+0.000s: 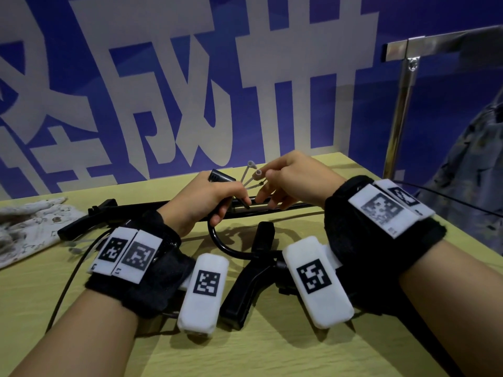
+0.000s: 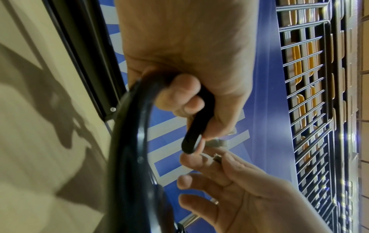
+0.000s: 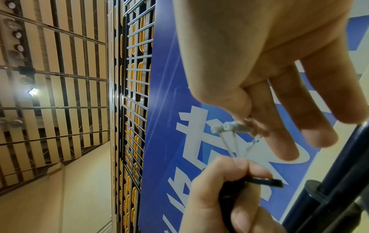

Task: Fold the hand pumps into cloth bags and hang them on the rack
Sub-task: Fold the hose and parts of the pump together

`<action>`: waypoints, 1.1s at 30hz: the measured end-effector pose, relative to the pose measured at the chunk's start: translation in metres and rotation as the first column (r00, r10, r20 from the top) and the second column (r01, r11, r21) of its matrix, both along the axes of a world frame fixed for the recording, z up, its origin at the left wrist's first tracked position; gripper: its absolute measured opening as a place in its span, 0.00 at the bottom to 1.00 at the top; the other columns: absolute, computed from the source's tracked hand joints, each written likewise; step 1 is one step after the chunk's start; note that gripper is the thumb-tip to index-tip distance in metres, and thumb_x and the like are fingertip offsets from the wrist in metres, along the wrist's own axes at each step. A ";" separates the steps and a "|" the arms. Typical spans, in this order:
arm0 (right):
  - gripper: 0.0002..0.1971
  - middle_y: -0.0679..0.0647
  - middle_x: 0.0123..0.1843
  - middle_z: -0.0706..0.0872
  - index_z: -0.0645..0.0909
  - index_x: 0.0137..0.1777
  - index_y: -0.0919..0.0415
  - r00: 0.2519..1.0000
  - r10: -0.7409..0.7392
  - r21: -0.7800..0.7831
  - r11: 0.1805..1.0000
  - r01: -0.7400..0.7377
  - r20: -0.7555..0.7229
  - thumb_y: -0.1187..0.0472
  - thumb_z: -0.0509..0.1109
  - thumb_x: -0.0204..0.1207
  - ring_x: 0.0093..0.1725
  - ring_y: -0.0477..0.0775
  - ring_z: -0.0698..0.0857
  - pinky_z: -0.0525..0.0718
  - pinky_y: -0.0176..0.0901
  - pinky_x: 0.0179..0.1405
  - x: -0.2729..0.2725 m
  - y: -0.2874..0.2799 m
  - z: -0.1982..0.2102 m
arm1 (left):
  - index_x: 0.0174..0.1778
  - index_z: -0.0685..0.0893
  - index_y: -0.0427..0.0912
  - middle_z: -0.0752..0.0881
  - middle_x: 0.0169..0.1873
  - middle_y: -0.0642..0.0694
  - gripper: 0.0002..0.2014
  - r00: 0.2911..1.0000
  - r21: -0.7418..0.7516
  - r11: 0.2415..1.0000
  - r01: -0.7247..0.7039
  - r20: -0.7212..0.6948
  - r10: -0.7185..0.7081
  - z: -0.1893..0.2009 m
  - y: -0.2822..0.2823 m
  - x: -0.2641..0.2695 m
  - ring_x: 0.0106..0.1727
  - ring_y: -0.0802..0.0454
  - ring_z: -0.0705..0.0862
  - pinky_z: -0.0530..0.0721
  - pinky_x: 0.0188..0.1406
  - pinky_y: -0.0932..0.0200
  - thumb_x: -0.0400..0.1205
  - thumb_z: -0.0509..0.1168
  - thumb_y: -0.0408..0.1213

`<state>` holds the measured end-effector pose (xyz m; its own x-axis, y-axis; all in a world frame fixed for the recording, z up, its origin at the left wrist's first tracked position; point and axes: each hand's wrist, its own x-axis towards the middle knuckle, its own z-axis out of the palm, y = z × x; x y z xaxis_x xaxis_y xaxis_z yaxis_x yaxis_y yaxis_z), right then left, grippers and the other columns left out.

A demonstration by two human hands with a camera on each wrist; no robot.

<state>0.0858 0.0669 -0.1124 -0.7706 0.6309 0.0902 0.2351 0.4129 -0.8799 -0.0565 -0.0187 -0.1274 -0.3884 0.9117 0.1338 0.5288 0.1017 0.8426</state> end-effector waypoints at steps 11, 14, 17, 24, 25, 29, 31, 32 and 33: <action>0.11 0.56 0.36 0.86 0.83 0.51 0.59 0.973 0.034 -0.265 0.959 -0.096 -0.230 0.65 0.58 0.84 0.31 0.50 0.80 0.82 0.34 0.29 0.005 0.001 0.001 | 0.30 0.85 0.37 0.68 0.13 0.49 0.12 0.991 0.047 0.999 0.000 0.134 -0.006 -0.002 0.001 -0.002 0.12 0.56 0.64 0.64 0.12 0.69 0.79 0.62 0.32; 0.09 0.54 0.35 0.87 0.82 0.58 0.61 0.972 0.043 -0.230 0.968 -0.097 -0.229 0.64 0.63 0.82 0.30 0.48 0.81 0.84 0.35 0.32 0.004 0.001 -0.001 | 0.30 0.85 0.38 0.68 0.13 0.49 0.12 0.988 0.036 0.999 -0.006 0.155 0.001 -0.002 0.002 -0.001 0.11 0.56 0.64 0.64 0.12 0.69 0.79 0.62 0.32; 0.08 0.54 0.37 0.89 0.83 0.55 0.60 0.976 0.061 -0.177 0.979 -0.099 -0.207 0.63 0.68 0.78 0.31 0.47 0.81 0.86 0.36 0.37 0.004 0.002 -0.002 | 0.28 0.85 0.40 0.69 0.13 0.49 0.14 0.986 0.025 1.000 -0.011 0.165 0.006 -0.002 0.002 -0.002 0.11 0.56 0.65 0.65 0.12 0.69 0.79 0.62 0.33; 0.01 0.53 0.37 0.89 0.85 0.44 0.59 0.986 0.089 -0.090 0.991 -0.102 -0.143 0.63 0.72 0.75 0.38 0.51 0.84 0.88 0.38 0.40 0.006 0.000 -0.005 | 0.27 0.84 0.40 0.68 0.13 0.48 0.13 0.987 0.016 1.000 -0.025 0.159 0.022 -0.004 0.003 -0.004 0.12 0.56 0.64 0.64 0.12 0.68 0.78 0.63 0.33; 0.03 0.53 0.37 0.88 0.85 0.46 0.60 0.988 0.082 -0.075 0.993 -0.092 -0.131 0.62 0.72 0.75 0.37 0.49 0.84 0.88 0.37 0.39 0.005 0.000 -0.005 | 0.27 0.85 0.39 0.68 0.13 0.48 0.13 0.988 0.016 1.000 -0.020 0.156 0.017 -0.005 0.003 -0.004 0.12 0.56 0.64 0.64 0.12 0.68 0.78 0.63 0.32; 0.11 0.50 0.41 0.86 0.83 0.58 0.60 0.996 0.077 -0.012 0.997 -0.078 -0.051 0.60 0.69 0.78 0.36 0.45 0.82 0.86 0.35 0.40 0.003 0.003 -0.007 | 0.29 0.85 0.38 0.68 0.13 0.49 0.12 0.988 0.012 1.000 -0.008 0.156 0.006 -0.005 0.003 -0.004 0.12 0.56 0.64 0.64 0.12 0.68 0.78 0.63 0.33; 0.12 0.50 0.42 0.87 0.82 0.62 0.59 0.994 0.101 -0.009 0.995 -0.101 -0.030 0.59 0.66 0.80 0.38 0.46 0.83 0.86 0.37 0.41 0.002 0.001 -0.007 | 0.32 0.84 0.37 0.69 0.13 0.49 0.10 0.988 0.006 1.000 -0.009 0.156 0.008 -0.005 0.004 -0.005 0.12 0.56 0.64 0.64 0.12 0.68 0.77 0.64 0.34; 0.13 0.51 0.45 0.87 0.81 0.62 0.60 0.993 0.111 -0.006 0.994 -0.111 -0.027 0.58 0.65 0.81 0.39 0.47 0.83 0.86 0.39 0.43 0.001 0.001 -0.007 | 0.33 0.84 0.36 0.69 0.13 0.49 0.08 0.988 0.004 1.000 -0.011 0.157 0.011 -0.005 0.004 -0.005 0.12 0.57 0.64 0.64 0.12 0.68 0.76 0.65 0.34; 0.13 0.52 0.47 0.87 0.81 0.63 0.61 0.993 0.117 -0.007 0.993 -0.117 -0.026 0.58 0.63 0.82 0.40 0.47 0.84 0.87 0.41 0.45 0.001 0.001 -0.007 | 0.33 0.84 0.36 0.69 0.13 0.49 0.08 0.987 0.002 1.000 -0.016 0.158 0.016 -0.005 0.004 -0.005 0.11 0.57 0.65 0.64 0.12 0.68 0.75 0.66 0.35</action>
